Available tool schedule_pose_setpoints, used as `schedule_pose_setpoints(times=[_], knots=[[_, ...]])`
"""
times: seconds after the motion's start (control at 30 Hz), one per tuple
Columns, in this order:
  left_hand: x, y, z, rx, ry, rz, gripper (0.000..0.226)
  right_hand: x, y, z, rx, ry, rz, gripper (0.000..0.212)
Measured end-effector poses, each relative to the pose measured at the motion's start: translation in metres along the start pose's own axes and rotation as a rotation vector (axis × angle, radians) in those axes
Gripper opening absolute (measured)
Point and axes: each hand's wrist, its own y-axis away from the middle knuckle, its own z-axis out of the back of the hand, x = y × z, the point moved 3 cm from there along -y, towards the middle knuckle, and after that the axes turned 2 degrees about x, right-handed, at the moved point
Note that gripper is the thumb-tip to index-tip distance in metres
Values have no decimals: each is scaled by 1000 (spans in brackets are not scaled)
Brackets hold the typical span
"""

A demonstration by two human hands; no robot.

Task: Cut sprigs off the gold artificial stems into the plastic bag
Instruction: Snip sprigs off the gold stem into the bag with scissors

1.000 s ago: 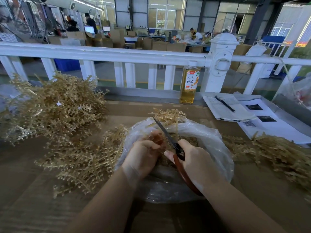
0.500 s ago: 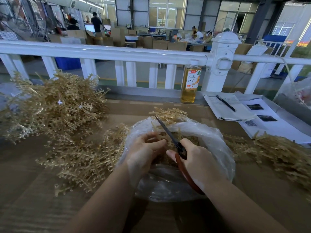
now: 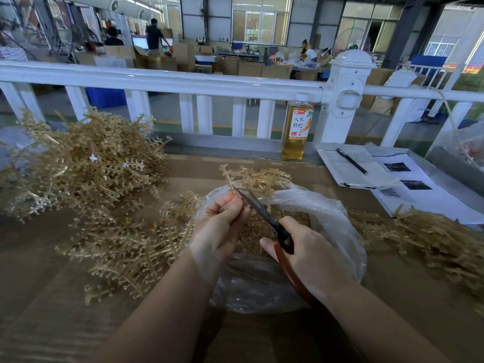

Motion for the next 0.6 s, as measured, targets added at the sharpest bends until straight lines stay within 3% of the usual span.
schedule_pose_setpoints(times=[0.6], knots=[[6, 3, -3, -8, -63, -10, 25, -7, -4, -11, 14, 70, 50, 28]])
